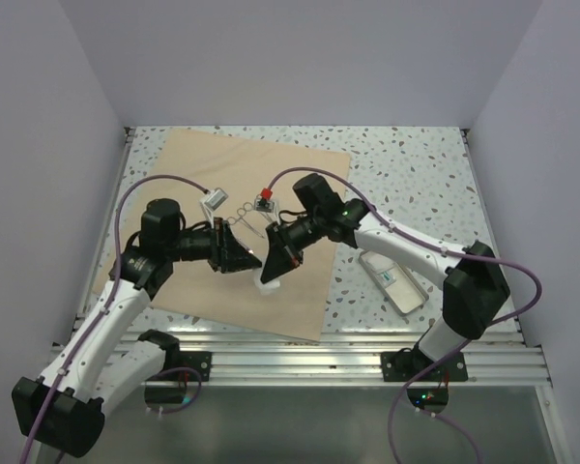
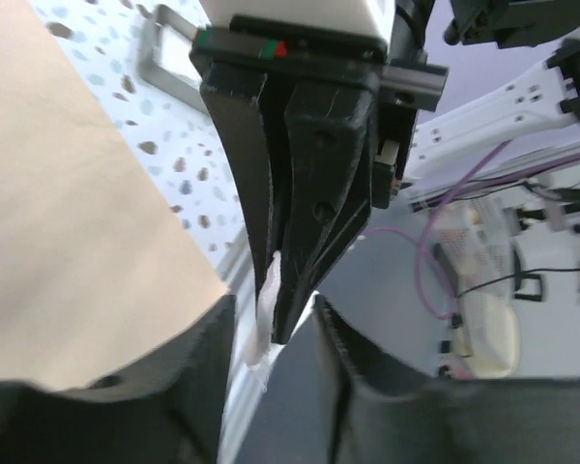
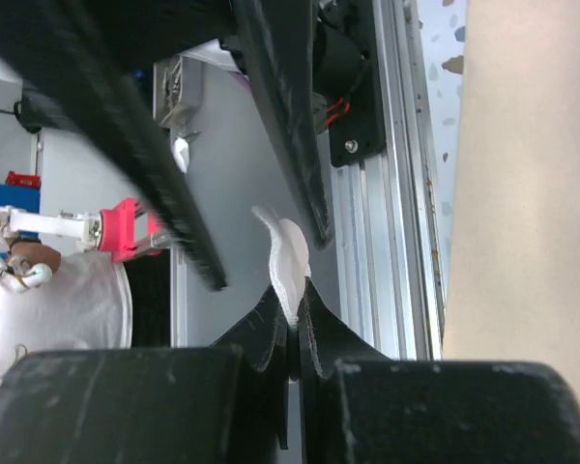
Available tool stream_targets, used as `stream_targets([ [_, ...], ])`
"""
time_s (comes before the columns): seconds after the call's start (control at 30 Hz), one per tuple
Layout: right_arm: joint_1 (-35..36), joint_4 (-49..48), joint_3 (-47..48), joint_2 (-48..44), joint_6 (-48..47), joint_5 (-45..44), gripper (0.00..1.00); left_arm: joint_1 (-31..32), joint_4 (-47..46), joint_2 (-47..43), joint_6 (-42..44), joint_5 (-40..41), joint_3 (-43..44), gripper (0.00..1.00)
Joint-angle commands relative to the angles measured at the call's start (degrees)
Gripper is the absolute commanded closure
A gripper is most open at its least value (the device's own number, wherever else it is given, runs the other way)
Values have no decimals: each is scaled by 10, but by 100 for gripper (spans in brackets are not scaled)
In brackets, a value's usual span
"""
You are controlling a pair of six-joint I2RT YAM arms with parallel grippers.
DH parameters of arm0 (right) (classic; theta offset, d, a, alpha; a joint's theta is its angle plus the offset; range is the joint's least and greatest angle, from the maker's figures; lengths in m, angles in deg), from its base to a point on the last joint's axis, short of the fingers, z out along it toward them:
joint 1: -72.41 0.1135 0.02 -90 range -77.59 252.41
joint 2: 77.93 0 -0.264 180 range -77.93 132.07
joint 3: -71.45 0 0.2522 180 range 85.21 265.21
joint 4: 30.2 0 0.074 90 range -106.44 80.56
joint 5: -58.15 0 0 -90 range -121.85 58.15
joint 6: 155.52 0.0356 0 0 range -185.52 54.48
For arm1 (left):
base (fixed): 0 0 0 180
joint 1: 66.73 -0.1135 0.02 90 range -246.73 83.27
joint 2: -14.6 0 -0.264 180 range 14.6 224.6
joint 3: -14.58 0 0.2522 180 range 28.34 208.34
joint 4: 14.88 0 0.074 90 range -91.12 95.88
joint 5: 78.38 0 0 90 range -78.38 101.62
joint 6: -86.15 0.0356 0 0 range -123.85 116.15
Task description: Prepare the surgical pack
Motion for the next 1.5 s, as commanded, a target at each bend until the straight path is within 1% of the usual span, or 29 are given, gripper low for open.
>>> stream_targets([
  [0.0, 1, 9, -14, -6, 5, -52, 100, 4, 54, 17, 50, 50, 55, 52],
  [0.03, 0, 33, -14, -4, 0, -69, 100, 3, 73, 22, 62, 72, 74, 45],
  [0.07, -5, 52, -12, -1, -14, -91, 100, 3, 90, 27, 73, 111, 82, 38],
  [0.13, -13, 110, 1, 6, -28, -154, 100, 3, 130, 38, 100, 156, 105, 34],
  [0.17, -26, 128, 6, 5, -37, -184, 100, 3, 142, 45, 107, 208, 112, 32],
  [0.2, -32, 145, 13, 4, -43, -210, 100, 3, 170, 49, 121, 232, 119, 32],
  [0.23, -38, 180, 16, 1, -50, -273, 100, 3, 180, 54, 129, 252, 128, 32],
  [0.27, -54, 199, 21, -3, -61, -310, 100, 3, 192, 63, 135, 288, 133, 32],
  [0.33, -75, 245, 27, -12, -73, -362, 100, 3, 209, 71, 153, 313, 133, 32],
  [0.37, -105, 259, 29, -16, -80, -401, 100, 3, 213, 74, 157, 327, 131, 33],
  [0.43, -141, 291, 23, -33, -89, -441, 100, 3, 212, 74, 168, 330, 120, 33],
  [0.47, -171, 297, 18, -43, -95, -489, 100, 3, 203, 71, 169, 325, 115, 33],
  [0.53, -189, 298, -8, -69, -114, -539, 100, 3, 189, 66, 167, 315, 95, 33],
  [0.6, -207, 294, -34, -99, -133, -621, 100, 3, 167, 63, 163, 295, 81, 33],
  [0.63, -220, 309, -36, -104, -126, -630, 100, 3, 161, 64, 162, 289, 71, 33],
  [0.67, -257, 313, -39, -114, -104, -620, 100, 3, 157, 66, 162, 280, 68, 33],
  [0.7, -279, 313, -53, -120, -94, -569, 100, 3, 149, 68, 164, 275, 66, 33],
  [0.73, -300, 303, -62, -125, -78, -545, 100, 3, 146, 70, 167, 273, 62, 33],
  [0.77, -340, 297, -73, -135, -48, -519, 100, 3, 143, 73, 170, 271, 62, 33],
  [0.8, -356, 278, -100, -140, -33, -469, 100, 3, 141, 75, 171, 271, 62, 33],
  [0.97, -433, 210, -204, -158, 58, -394, 100, 3, 125, 81, 167, 247, 61, 33],
  [1.0, -444, 170, -242, -171, 69, -379, 100, 3, 124, 81, 165, 246, 62, 33],
  [1.03, -455, 149, -262, -179, 94, -348, 100, 3, 123, 81, 164, 245, 62, 33],
  [1.07, -479, 134, -279, -187, 108, -339, 100, 3, 122, 82, 163, 245, 62, 33],
  [1.13, -503, 76, -331, -209, 149, -300, 100, 3, 122, 82, 163, 245, 65, 33],
  [1.2, -514, 26, -375, -225, 177, -290, 100, 3, 125, 85, 163, 246, 67, 33],
  [1.3, -535, -14, -416, -252, 212, -279, 100, 3, 128, 87, 163, 245, 69, 33],
  [1.47, -563, -49, -442, -262, 224, -252, 100, 3, 128, 94, 163, 242, 67, 33],
])
